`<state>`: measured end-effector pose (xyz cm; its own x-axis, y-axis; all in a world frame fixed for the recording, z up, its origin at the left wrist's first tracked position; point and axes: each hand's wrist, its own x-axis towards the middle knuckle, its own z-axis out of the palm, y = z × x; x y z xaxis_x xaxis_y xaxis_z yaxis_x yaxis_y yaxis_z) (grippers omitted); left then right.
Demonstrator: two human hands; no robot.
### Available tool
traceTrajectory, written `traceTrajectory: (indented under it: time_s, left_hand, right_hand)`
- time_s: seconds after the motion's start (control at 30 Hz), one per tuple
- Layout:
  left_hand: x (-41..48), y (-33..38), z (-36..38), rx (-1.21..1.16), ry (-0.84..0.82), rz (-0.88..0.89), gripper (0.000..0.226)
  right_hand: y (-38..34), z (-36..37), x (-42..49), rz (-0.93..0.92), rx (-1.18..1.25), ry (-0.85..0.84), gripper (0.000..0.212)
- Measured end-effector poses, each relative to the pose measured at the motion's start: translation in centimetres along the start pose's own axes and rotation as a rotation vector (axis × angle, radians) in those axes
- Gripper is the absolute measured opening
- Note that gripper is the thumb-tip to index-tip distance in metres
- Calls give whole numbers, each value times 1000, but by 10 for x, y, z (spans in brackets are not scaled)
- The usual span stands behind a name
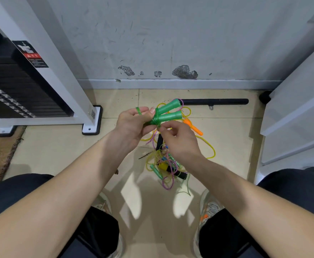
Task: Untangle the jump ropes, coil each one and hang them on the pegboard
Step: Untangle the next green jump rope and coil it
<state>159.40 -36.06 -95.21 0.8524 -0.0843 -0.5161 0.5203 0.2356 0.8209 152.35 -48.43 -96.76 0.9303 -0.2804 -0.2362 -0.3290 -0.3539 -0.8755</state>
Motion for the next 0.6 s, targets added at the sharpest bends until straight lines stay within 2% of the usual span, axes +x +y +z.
traceTrajectory:
  time_s: [0.2,0.33,0.37,0.5,0.6]
  left_hand:
    - [-4,13,-5,33,-100,-95,42]
    - [-6,22,-11,101,-141,-86,35]
    - [-7,25,-13,147,-183,-71,32]
    - [-10,29,-17,456,-339,55,32]
    - [-10,20,-14,751,-345,235,38]
  right_hand:
    - [-1,-7,3,-8,18,-32,20]
    - [6,-23,12,28,-107,-102,50]
    - [7,-29,17,16,-128,-118,49]
    - [8,-54,32,-76,-76,-259,15]
    - [5,-55,31,-36,-17,-284,21]
